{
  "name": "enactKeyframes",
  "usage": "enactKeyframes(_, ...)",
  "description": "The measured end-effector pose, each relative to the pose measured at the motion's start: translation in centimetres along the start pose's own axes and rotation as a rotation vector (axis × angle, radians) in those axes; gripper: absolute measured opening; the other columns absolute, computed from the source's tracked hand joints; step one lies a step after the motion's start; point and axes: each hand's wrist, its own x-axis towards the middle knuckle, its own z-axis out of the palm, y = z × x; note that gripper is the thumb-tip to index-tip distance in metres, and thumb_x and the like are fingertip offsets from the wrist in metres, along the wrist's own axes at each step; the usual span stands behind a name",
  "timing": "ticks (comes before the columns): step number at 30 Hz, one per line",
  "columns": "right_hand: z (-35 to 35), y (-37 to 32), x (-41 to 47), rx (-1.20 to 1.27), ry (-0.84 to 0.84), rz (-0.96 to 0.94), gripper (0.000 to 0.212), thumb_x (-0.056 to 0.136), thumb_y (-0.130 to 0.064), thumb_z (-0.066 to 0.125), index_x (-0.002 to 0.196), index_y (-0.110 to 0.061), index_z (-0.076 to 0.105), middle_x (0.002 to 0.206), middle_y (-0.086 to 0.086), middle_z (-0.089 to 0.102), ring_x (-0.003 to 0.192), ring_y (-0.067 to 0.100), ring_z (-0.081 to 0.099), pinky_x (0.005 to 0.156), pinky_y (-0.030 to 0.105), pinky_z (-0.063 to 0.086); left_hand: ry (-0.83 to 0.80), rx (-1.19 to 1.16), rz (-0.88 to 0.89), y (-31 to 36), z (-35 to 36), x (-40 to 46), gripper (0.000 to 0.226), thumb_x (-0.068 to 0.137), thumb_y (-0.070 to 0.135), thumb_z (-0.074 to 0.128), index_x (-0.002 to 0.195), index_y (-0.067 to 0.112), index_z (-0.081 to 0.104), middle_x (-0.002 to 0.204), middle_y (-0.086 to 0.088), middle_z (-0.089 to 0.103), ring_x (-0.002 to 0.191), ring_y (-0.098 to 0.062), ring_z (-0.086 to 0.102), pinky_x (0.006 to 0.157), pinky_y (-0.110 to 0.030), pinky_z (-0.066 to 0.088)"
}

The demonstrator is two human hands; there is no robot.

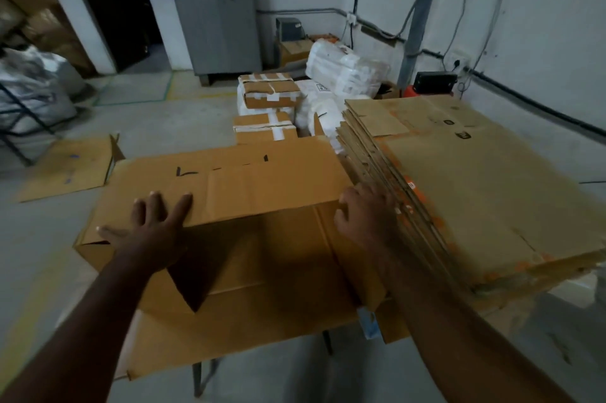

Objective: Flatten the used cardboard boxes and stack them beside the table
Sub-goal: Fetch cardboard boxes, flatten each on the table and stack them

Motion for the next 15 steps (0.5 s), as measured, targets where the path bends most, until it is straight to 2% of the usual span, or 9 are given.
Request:
enactKeyframes(2, 0.2, -1.5, 1.8, -0.018, -0.024, -0.011, 0.025, 0.092, -0.035, 0.057, 0.111, -0.02, 0.062, 0.125, 0.004, 0.057, 0.12, 0.025, 0.047, 0.102, 0.047, 0.038, -0.013, -0.02, -0.034, 0.7, 0.2, -0.2, 0.107, 0.092, 0.047, 0.065, 0.148, 0.058, -0.025, 0.166, -0.005, -0.027, 0.153, -0.038, -0.019, 0.106, -0.086, 0.007)
enactKeyframes(4, 0.5, -3.0, 3.5, -0.008, -0.037, -0.04, 0.03, 0.091, -0.038, 0.057, 0.115, -0.021, 0.062, 0.129, 0.003, 0.055, 0.123, 0.024, 0.045, 0.102, 0.048, 0.038, -0.013, -0.024, -0.068, 0.9, 0.4, -0.3, 0.106, 0.094, 0.039, 0.063, 0.146, 0.06, -0.027, 0.166, -0.003, -0.028, 0.153, -0.037, -0.02, 0.106, -0.086, 0.005)
enactKeyframes(8, 1.5, -7.2, 6.5, 0.151, -0.126, -0.256, 0.044, 0.091, -0.047, 0.058, 0.13, -0.027, 0.055, 0.137, 0.0, 0.05, 0.131, 0.023, 0.042, 0.108, 0.049, 0.034, -0.023, -0.052, -0.1, 1.3, 0.2, -0.3, 0.106, 0.097, 0.029, 0.06, 0.142, 0.064, -0.029, 0.166, 0.001, -0.028, 0.154, -0.035, -0.019, 0.104, -0.088, 0.006)
enactKeyframes(10, 2.0, -10.3, 7.5, 0.166, -0.285, -0.434, 0.065, 0.091, -0.062, 0.056, 0.146, -0.029, 0.044, 0.153, 0.002, 0.039, 0.143, 0.026, 0.033, 0.116, 0.054, 0.024, -0.035, -0.055, -0.114, 1.8, 0.2, -0.4, 0.105, 0.098, 0.03, 0.06, 0.142, 0.064, -0.03, 0.166, 0.002, -0.028, 0.154, -0.036, -0.019, 0.102, -0.089, 0.007)
enactKeyframes(12, 2.9, -13.2, 7.8, 0.081, -0.433, -0.602, 0.089, 0.088, -0.073, 0.055, 0.159, -0.029, 0.025, 0.168, 0.002, 0.018, 0.154, 0.027, 0.014, 0.123, 0.061, 0.008, -0.045, -0.038, -0.123, 2.3, 0.3, -0.7, 0.104, 0.098, 0.035, 0.06, 0.145, 0.06, -0.028, 0.166, 0.002, -0.027, 0.153, -0.037, -0.019, 0.103, -0.088, 0.007)
enactKeyframes(13, 3.4, -14.3, 7.7, 0.035, -0.449, -0.652, 0.095, 0.088, -0.074, 0.056, 0.162, -0.029, 0.018, 0.171, 0.001, 0.01, 0.156, 0.026, 0.008, 0.123, 0.064, 0.004, -0.043, -0.031, -0.121, 2.3, 0.2, -0.8, 0.103, 0.097, 0.037, 0.061, 0.147, 0.059, -0.026, 0.167, 0.002, -0.026, 0.153, -0.038, -0.018, 0.104, -0.088, 0.008)
enactKeyframes(15, 4.5, -15.5, 7.4, 0.016, -0.382, -0.67, 0.09, 0.091, -0.066, 0.057, 0.162, -0.029, 0.016, 0.171, 0.0, 0.009, 0.157, 0.025, 0.008, 0.121, 0.067, 0.006, -0.046, -0.035, -0.107, 2.0, -0.2, -1.1, 0.102, 0.097, 0.033, 0.061, 0.149, 0.057, -0.023, 0.167, 0.003, -0.024, 0.154, -0.037, -0.016, 0.106, -0.086, 0.01)
